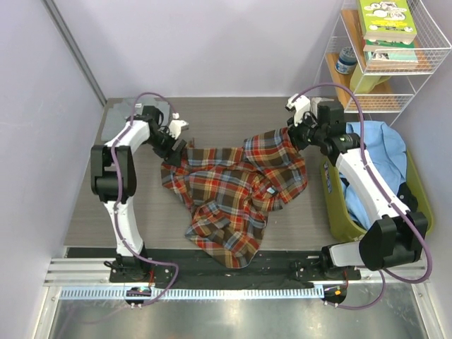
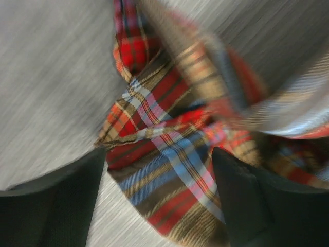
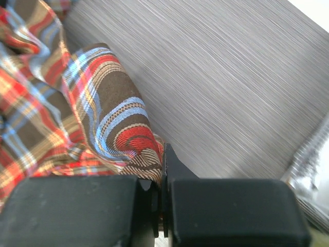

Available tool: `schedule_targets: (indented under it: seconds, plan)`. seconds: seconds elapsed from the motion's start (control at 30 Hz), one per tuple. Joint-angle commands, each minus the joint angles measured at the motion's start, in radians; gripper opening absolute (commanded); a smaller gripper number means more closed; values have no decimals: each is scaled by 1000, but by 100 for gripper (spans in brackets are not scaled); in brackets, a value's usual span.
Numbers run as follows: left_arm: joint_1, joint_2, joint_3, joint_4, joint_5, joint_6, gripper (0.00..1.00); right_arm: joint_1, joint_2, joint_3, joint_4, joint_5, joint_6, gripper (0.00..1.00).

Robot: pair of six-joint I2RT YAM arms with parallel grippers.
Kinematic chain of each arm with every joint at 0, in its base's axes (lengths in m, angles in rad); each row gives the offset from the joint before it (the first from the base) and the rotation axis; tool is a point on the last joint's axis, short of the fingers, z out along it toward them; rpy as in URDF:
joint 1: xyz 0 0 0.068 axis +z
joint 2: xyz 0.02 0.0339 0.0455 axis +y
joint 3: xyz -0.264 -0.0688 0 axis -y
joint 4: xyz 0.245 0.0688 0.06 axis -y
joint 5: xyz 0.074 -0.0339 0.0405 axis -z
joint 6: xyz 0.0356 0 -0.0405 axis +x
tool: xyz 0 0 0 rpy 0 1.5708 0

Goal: Fold and stack the long sleeve shirts
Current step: Flatten the shirt out

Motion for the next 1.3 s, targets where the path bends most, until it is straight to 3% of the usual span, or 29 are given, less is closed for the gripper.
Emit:
schedule_targets:
  seconds: [0.0, 0.03, 0.07, 0.13, 0.17, 0.33, 0.37, 0.47, 0.5, 0.63, 0.73, 0.87, 1.2, 1.27]
  plan:
    - [-8, 53, 79, -79, -66, -4, 70, -8, -61, 9, -37, 150, -75, 1]
    - [-8, 56, 76, -94, -79, -2, 59, -12, -67, 7, -54, 165, -97, 1]
    - [-7, 55, 56, -131, -114, -2, 30, -12, -72, 9, -69, 176, -109, 1]
    - [24, -3, 1, -178, -139, 25, 5, -15, -75, 9, -120, 220, -144, 1]
    - [45, -51, -100, -179, -151, 24, 0, -19, -77, 5, -130, 227, -155, 1]
    - [254, -410, -441, -160, -243, 164, 0, -24, -72, -67, -172, 180, -186, 1]
    - [268, -454, -529, -159, -250, 189, 9, -24, -60, -74, -174, 166, -183, 1]
    - [296, -597, -599, -145, -196, 215, 67, -24, 7, -76, -183, 85, -180, 1]
    - [299, -614, -589, -152, -173, 209, 70, -24, 24, -67, -193, 61, -180, 1]
    - [302, -566, -385, -185, 8, 198, 70, -19, 113, -13, -227, 1, -186, 1]
    - [277, -466, -214, -215, 34, 206, 69, -19, 150, 21, -235, 4, -207, 1]
    - [211, -294, -96, -177, -27, 218, 66, -19, 173, 51, -233, 4, -212, 1]
    - [-49, -56, 57, -156, -92, 441, 61, -19, 235, 124, -241, 9, -201, 1]
    - [-97, -21, 91, -148, -114, 450, 56, -21, 247, 133, -246, 9, -195, 1]
